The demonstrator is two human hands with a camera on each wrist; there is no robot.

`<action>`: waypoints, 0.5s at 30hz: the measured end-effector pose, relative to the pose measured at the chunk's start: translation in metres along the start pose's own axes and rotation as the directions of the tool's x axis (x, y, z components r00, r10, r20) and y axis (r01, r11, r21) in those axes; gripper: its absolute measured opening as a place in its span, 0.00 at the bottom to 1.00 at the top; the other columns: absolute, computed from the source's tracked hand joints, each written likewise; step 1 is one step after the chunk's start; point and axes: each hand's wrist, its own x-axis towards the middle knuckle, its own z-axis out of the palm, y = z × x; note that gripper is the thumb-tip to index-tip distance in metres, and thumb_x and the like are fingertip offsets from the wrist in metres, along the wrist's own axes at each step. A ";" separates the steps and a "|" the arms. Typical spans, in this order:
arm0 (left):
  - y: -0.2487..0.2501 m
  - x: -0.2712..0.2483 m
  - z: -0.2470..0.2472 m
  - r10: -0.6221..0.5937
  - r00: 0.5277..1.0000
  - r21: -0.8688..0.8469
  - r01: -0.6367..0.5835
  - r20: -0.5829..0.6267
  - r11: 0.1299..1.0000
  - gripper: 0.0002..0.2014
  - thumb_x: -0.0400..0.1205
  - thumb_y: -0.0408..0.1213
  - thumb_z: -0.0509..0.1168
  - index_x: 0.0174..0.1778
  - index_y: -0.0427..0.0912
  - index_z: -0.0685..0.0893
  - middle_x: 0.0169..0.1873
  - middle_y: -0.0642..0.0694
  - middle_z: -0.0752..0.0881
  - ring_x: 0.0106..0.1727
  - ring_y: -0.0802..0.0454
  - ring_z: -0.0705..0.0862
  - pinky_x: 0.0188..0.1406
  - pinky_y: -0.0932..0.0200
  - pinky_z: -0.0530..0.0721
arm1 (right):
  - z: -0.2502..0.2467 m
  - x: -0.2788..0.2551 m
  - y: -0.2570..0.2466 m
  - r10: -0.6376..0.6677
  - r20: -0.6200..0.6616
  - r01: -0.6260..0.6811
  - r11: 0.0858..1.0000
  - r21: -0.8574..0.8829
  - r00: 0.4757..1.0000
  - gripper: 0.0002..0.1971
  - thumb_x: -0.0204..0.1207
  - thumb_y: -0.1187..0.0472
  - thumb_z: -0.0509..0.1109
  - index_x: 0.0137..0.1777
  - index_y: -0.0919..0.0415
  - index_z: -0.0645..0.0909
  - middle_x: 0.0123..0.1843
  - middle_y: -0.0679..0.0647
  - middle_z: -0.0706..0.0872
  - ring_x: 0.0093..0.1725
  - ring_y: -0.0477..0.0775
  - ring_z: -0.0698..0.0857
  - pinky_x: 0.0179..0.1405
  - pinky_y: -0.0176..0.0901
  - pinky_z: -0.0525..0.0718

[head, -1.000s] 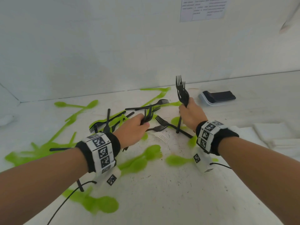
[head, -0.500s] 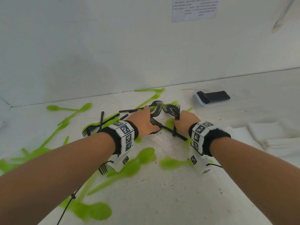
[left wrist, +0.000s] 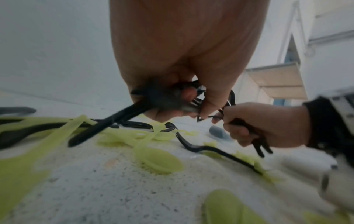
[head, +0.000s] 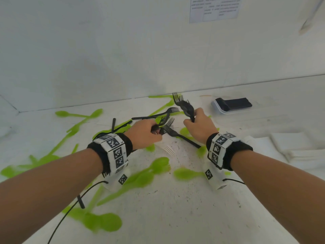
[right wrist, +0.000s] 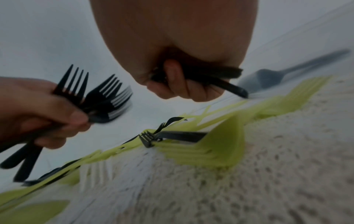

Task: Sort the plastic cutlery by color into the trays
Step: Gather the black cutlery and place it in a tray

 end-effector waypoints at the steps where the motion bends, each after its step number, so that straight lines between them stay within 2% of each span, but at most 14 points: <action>1: 0.001 -0.003 -0.003 -0.022 0.999 -0.056 0.021 -0.031 0.998 0.08 0.81 0.41 0.70 0.39 0.47 0.79 0.32 0.53 0.80 0.32 0.55 0.77 0.32 0.59 0.72 | 0.002 -0.002 -0.001 -0.011 0.019 0.011 1.000 -0.007 1.000 0.13 0.82 0.52 0.65 0.61 0.57 0.71 0.43 0.51 0.83 0.43 0.57 0.83 0.41 0.49 0.76; 3: 0.002 -0.009 -0.008 -0.094 0.992 -0.210 0.075 -0.082 0.975 0.06 0.84 0.42 0.66 0.47 0.44 0.82 0.32 0.53 0.83 0.32 0.54 0.77 0.34 0.58 0.75 | 0.005 -0.006 -0.006 -0.037 0.022 0.036 0.999 0.015 0.999 0.12 0.83 0.50 0.64 0.59 0.56 0.73 0.43 0.51 0.83 0.43 0.56 0.83 0.40 0.49 0.76; 6: -0.002 -0.015 -0.012 -0.199 0.975 -0.483 0.127 -0.101 0.867 0.07 0.87 0.40 0.62 0.57 0.44 0.80 0.36 0.48 0.91 0.30 0.56 0.79 0.36 0.58 0.79 | 0.009 -0.016 -0.021 -0.084 0.000 0.083 0.986 0.146 0.996 0.09 0.84 0.52 0.62 0.58 0.56 0.75 0.42 0.52 0.83 0.40 0.54 0.82 0.35 0.46 0.76; 9: -0.004 -0.019 -0.009 -0.263 0.953 -0.654 0.103 -0.152 0.750 0.07 0.88 0.38 0.66 0.60 0.41 0.80 0.38 0.44 0.92 0.22 0.63 0.77 0.32 0.61 0.78 | 0.016 -0.031 -0.046 -0.148 0.082 0.116 0.943 0.311 0.986 0.08 0.85 0.56 0.61 0.61 0.50 0.76 0.35 0.52 0.83 0.28 0.48 0.80 0.25 0.42 0.77; 12: -0.001 -0.017 -0.002 -0.344 0.923 -0.843 0.044 -0.171 0.536 0.09 0.89 0.36 0.64 0.62 0.36 0.82 0.35 0.48 0.91 0.23 0.57 0.73 0.32 0.57 0.78 | 0.032 -0.044 -0.066 -0.210 0.174 0.134 0.920 0.368 0.962 0.09 0.84 0.57 0.59 0.53 0.51 0.81 0.28 0.50 0.82 0.21 0.43 0.75 0.25 0.41 0.74; 14: 0.006 -0.018 0.004 -0.366 0.917 -0.924 -0.007 -0.159 0.383 0.11 0.90 0.35 0.62 0.64 0.33 0.82 0.31 0.51 0.87 0.23 0.55 0.72 0.35 0.52 0.78 | 0.043 -0.053 -0.074 -0.210 0.163 0.125 0.899 0.420 0.964 0.11 0.84 0.57 0.60 0.48 0.54 0.84 0.25 0.44 0.80 0.23 0.42 0.75 0.28 0.39 0.73; 15: 0.010 -0.021 0.007 -0.378 0.912 -0.945 -0.029 -0.159 0.327 0.12 0.90 0.35 0.62 0.65 0.33 0.82 0.35 0.48 0.87 0.22 0.56 0.72 0.34 0.53 0.78 | 0.047 -0.057 -0.077 -0.200 0.132 0.124 0.892 0.436 0.971 0.11 0.83 0.57 0.60 0.43 0.54 0.82 0.25 0.42 0.80 0.25 0.42 0.76 0.30 0.40 0.74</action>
